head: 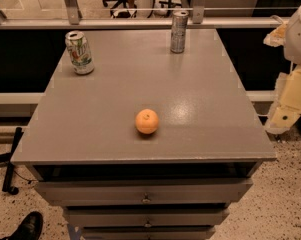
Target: Move redbull can near orange
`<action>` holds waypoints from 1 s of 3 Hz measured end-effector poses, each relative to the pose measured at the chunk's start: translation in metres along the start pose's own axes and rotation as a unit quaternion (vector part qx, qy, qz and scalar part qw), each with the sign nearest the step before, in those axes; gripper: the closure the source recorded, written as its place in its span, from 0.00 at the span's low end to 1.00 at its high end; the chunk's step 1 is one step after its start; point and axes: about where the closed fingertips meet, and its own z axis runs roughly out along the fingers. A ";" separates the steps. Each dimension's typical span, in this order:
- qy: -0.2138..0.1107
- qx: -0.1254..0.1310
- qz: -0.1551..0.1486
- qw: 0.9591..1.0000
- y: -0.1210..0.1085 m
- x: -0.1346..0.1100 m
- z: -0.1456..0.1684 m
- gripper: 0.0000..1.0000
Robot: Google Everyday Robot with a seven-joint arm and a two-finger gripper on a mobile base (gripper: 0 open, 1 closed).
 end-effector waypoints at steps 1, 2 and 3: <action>0.000 0.000 0.000 1.000 0.000 0.000 0.000 0.00; -0.009 0.000 0.007 1.000 -0.002 -0.001 0.001 0.00; -0.061 -0.015 0.029 0.998 -0.018 -0.003 0.037 0.00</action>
Offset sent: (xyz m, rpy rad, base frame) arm 0.0046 0.0008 -0.0072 0.0465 0.0191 -0.0200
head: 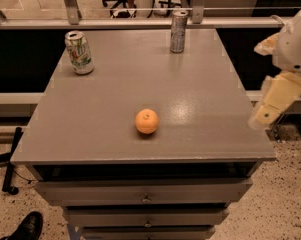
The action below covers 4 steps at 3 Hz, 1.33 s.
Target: Move redbull can near orange
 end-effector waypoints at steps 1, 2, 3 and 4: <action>-0.089 0.012 0.020 0.996 -0.056 -0.019 0.046 0.00; -0.173 0.024 0.044 0.984 -0.111 -0.039 0.081 0.00; -0.186 0.019 0.054 0.981 -0.122 -0.039 0.096 0.00; -0.186 0.020 0.054 0.981 -0.122 -0.039 0.095 0.00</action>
Offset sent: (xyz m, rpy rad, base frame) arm 0.2254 0.0263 -0.0509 0.5665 -0.2165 -0.0621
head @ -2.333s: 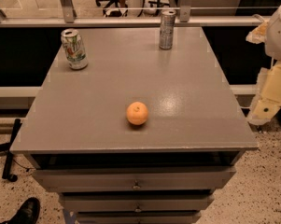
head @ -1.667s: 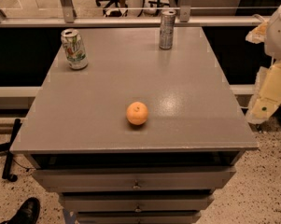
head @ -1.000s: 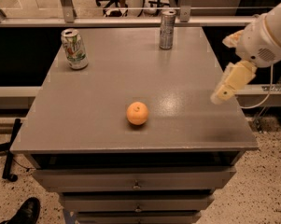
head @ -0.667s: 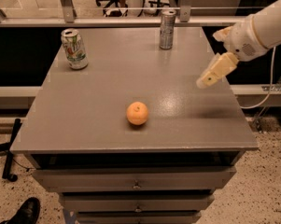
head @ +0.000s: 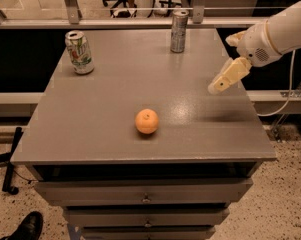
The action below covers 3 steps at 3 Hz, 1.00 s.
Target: Move redbull can near orange
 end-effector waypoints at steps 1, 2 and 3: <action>-0.030 0.021 0.007 0.999 -0.012 -0.003 0.000 0.00; -0.108 0.070 0.023 0.991 -0.052 -0.014 0.010 0.00; -0.180 0.125 0.033 0.975 -0.105 -0.027 0.028 0.00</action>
Offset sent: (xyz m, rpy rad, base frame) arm 0.1214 -0.0287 0.0263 0.3727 -0.3558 -0.2078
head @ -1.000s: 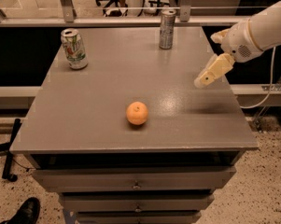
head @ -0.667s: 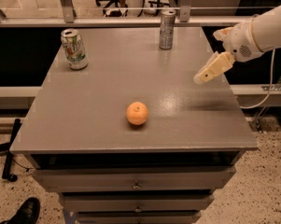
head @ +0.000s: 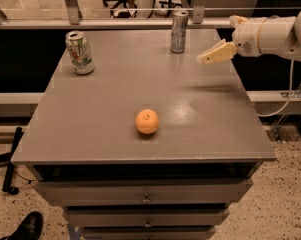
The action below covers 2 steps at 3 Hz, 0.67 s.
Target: Move redbull can near orange
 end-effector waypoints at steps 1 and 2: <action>-0.046 0.036 0.017 0.998 -0.037 -0.004 0.036 0.00; -0.055 0.035 0.036 0.997 -0.047 -0.016 0.073 0.00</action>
Offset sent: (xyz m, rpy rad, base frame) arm 0.1260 0.0532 0.0004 0.1771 0.0002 -0.0778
